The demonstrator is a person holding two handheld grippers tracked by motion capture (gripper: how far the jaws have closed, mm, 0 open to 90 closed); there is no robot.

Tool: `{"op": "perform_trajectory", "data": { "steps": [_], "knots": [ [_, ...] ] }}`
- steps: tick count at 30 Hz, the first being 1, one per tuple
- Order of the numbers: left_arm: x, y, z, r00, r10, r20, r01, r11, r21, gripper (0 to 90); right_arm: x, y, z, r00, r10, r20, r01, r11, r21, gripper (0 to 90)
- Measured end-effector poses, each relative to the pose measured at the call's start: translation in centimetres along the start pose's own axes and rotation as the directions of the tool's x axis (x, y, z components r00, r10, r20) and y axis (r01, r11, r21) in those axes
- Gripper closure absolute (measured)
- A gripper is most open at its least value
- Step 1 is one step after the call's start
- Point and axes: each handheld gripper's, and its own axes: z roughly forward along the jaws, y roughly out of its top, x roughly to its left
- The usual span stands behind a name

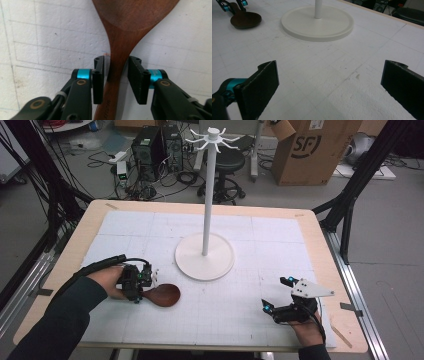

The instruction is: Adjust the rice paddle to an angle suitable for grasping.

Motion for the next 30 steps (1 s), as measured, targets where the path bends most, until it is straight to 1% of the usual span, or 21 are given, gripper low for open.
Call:
{"op": "perform_trajectory", "data": {
  "steps": [1,3,4,5,6,7,9,12,15,16,19,20,21,22,25,26,27,30],
  "knots": [
    [0.0,0.0,0.0,1.0000,0.000,0.000,0.000,1.0000,0.000,65.2,0.0,0.0,0.0,1.0000,0.000,0.000,0.000,1.000,0.000,0.6],
    [0.0,0.1,0.0,0.9999,0.012,0.012,-0.012,0.9999,0.006,67.8,0.0,0.0,0.0,1.0000,-0.002,0.001,0.002,1.000,-0.001,0.5],
    [-0.1,0.2,0.1,0.9996,0.026,0.009,-0.026,0.9996,0.006,67.8,0.0,0.0,0.0,1.0000,-0.002,0.001,0.002,1.000,-0.001,0.5],
    [-0.1,0.3,0.0,0.9989,0.043,0.018,-0.043,0.9989,0.017,69.6,0.0,0.0,0.1,1.0000,-0.002,0.002,0.002,1.000,-0.001,0.6],
    [-0.1,0.4,0.0,0.9985,0.046,0.029,-0.047,0.9987,0.018,73.4,0.0,0.0,0.1,1.0000,-0.002,-0.002,0.002,1.000,0.001,0.6],
    [-0.1,0.4,0.0,0.9985,0.046,0.029,-0.047,0.9987,0.018,74.7,0.0,0.0,0.1,1.0000,-0.002,-0.002,0.002,1.000,0.001,0.6],
    [0.0,0.3,0.0,0.9982,0.043,0.043,-0.043,0.9989,0.018,75.8,0.0,0.0,0.1,1.0000,-0.004,-0.003,0.004,1.000,0.002,0.6],
    [0.0,0.4,0.1,0.9984,0.043,0.036,-0.044,0.9989,0.019,76.0,0.1,0.0,0.2,1.0000,-0.004,-0.003,0.004,1.000,0.004,0.6],
    [-0.2,0.5,0.0,0.9981,0.053,0.031,-0.054,0.9982,0.026,77.4,0.1,0.0,0.3,0.9999,-0.007,-0.007,0.007,1.000,0.008,0.6],
    [-0.2,0.4,0.1,0.9983,0.050,0.031,-0.051,0.9985,0.023,77.7,0.2,0.0,0.3,0.9999,-0.006,-0.010,0.006,1.000,0.011,0.6],
    [-0.3,0.4,0.0,0.9974,0.068,0.023,-0.068,0.9974,0.021,77.9,0.2,0.1,0.3,0.9999,-0.007,-0.011,0.007,1.000,0.010,0.6],
    [-0.2,0.3,0.0,0.9963,0.079,0.032,-0.080,0.9968,0.010,78.0,0.1,0.1,0.2,1.0000,-0.006,-0.008,0.006,1.000,0.009,0.6],
    [-0.2,0.3,0.0,0.9963,0.079,0.032,-0.080,0.9968,0.010,78.0,0.1,0.1,0.2,1.0000,-0.006,-0.008,0.006,1.000,0.009,0.6],
    [-0.2,0.4,0.0,0.9963,0.082,0.028,-0.082,0.9967,0.000,78.1,0.1,0.1,0.2,1.0000,-0.006,-0.007,0.006,1.000,0.004,0.6],
    [-0.3,0.5,-0.1,0.9959,0.088,0.019,-0.088,0.9961,-0.004,78.1,0.0,0.0,0.2,1.0000,-0.004,-0.008,0.004,1.000,0.003,0.6],
    [-0.4,0.5,-0.3,0.9963,0.084,0.022,-0.083,0.9962,-0.027,78.1,0.0,0.0,0.2,1.0000,-0.002,-0.006,0.002,1.000,0.007,0.6],
    [-0.4,0.5,-0.3,0.9963,0.084,0.022,-0.083,0.9962,-0.027,78.1,0.0,0.0,0.2,1.0000,-0.002,-0.005,0.002,1.000,0.007,0.6],
    [-0.6,0.7,-1.1,0.9956,0.091,0.019,-0.090,0.9927,-0.081,78.2,0.0,0.0,0.1,1.0000,-0.003,-0.008,0.003,1.000,0.005,0.6]
  ]
}}
